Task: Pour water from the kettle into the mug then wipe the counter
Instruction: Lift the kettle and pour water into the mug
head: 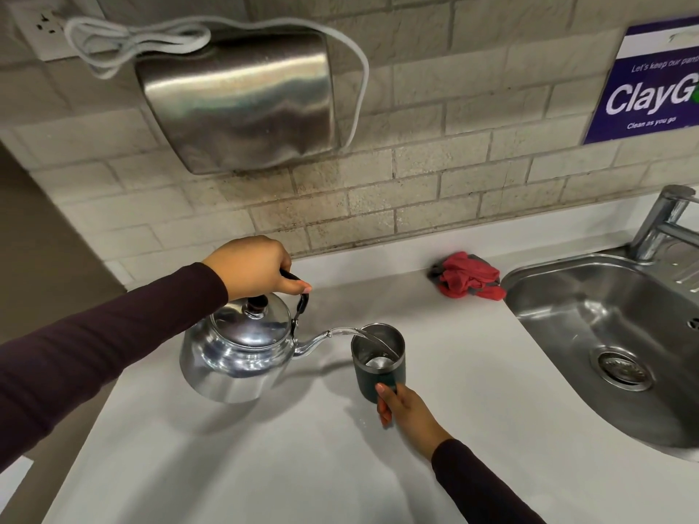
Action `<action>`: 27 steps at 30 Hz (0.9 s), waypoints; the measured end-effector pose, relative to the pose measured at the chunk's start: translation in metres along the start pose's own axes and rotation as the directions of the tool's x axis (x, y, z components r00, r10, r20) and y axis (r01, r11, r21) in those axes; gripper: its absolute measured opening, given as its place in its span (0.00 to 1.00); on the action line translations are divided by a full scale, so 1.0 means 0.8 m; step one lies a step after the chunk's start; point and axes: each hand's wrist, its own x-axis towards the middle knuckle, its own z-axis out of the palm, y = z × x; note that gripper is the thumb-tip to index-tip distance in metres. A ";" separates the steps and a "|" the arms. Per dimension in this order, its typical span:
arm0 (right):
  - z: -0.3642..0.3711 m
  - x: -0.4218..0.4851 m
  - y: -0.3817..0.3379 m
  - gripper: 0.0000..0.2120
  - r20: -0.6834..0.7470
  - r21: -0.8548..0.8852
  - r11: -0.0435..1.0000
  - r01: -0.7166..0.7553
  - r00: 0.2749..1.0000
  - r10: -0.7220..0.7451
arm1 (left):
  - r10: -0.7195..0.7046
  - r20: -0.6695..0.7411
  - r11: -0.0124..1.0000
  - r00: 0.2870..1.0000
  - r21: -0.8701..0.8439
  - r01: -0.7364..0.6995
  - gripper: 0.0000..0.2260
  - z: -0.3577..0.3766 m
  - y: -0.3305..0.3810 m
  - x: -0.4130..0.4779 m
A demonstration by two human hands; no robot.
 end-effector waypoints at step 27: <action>-0.001 0.002 0.004 0.18 0.000 0.006 1.000 -0.009 1.000 0.009 | 0.019 -0.025 0.994 0.999 0.110 -0.016 0.26 -0.011 0.002 -0.009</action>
